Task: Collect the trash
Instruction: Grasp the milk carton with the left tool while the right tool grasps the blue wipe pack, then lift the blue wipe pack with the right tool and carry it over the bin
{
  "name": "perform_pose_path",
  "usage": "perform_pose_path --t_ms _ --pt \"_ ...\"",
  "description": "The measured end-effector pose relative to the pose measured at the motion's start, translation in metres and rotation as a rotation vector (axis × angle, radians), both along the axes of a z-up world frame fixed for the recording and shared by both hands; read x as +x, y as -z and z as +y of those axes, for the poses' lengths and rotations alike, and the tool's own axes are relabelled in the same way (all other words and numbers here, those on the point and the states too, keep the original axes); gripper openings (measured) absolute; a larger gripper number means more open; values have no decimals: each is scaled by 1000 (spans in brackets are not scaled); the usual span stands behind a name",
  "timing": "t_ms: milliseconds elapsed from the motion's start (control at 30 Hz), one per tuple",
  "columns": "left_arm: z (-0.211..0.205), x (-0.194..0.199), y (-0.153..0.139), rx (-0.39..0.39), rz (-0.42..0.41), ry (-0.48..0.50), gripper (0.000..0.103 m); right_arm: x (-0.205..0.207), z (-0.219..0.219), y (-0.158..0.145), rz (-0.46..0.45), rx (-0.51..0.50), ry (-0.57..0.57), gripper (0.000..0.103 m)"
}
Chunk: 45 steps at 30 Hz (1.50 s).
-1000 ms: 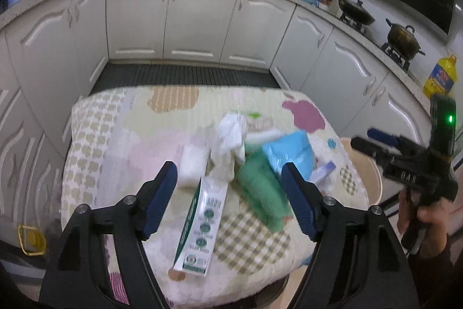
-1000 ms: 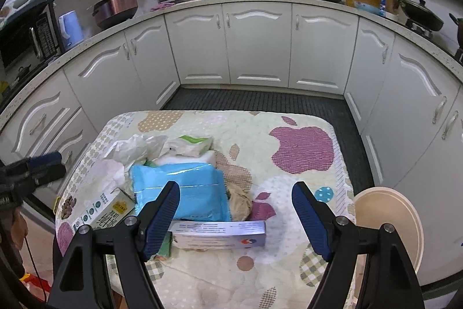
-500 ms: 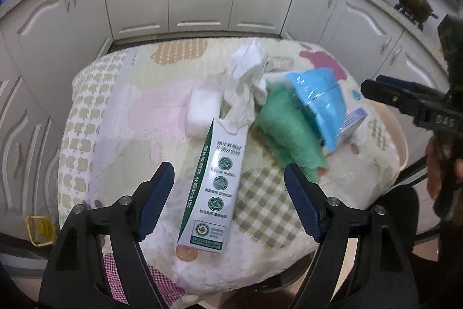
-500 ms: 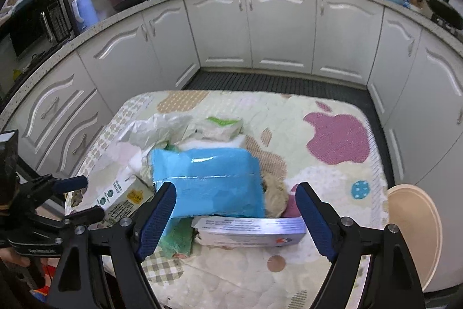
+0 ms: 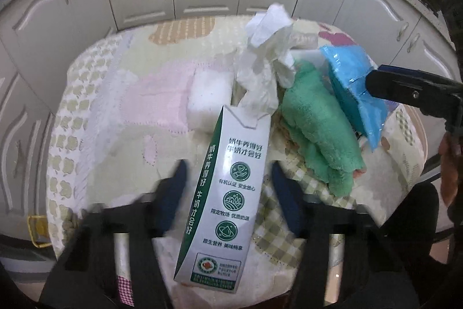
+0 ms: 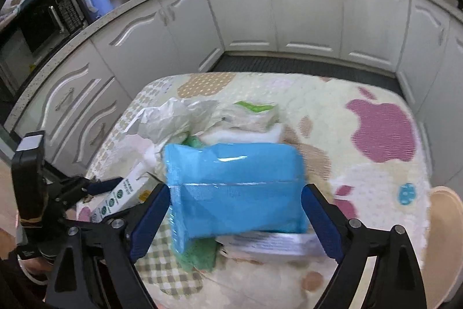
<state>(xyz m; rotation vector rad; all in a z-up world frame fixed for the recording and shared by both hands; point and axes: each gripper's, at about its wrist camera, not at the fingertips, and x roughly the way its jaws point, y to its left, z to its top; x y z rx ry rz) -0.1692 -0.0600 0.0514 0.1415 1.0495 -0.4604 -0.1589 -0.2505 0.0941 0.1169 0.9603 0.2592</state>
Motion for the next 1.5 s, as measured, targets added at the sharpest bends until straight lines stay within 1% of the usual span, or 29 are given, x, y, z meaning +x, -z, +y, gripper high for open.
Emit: perform_pose_path --t_ms 100,233,267,300,333,367,400,500,700,800,1000,1267,1500 --pt "2 2 2 -21 7 5 41 11 6 12 27 -13 -5 91" --pt "1 -2 -2 -14 -9 22 39 16 2 16 25 22 -1 89" --pt "2 -2 -4 -19 -12 24 39 15 0 15 24 32 0 86" --pt "2 -4 -5 -22 -16 26 39 14 -2 14 23 39 -6 80" --pt "2 -6 -8 -25 -23 26 39 12 -3 13 18 37 -11 77" --pt "3 -8 -10 -28 -30 25 39 10 -4 10 7 30 -9 69" --pt "5 -9 -13 -32 -37 24 39 7 -4 6 -8 23 -5 66" --pt "5 -13 -23 -43 -57 28 39 0 -3 -3 -29 15 -19 63" --pt "6 -23 -43 -57 -107 30 39 -19 -1 -24 -104 -6 -21 61" --pt "6 -26 -53 -65 -129 28 39 -26 -4 -34 -129 2 -21 61" --pt "3 -31 -67 -77 -153 35 39 -39 -6 -51 -172 -17 -14 61" --pt "-10 -36 -87 -87 -203 36 39 -52 -23 -66 -204 -18 27 61" --pt "-26 -36 -95 -99 -224 42 38 -66 -42 -75 -225 -24 69 62"
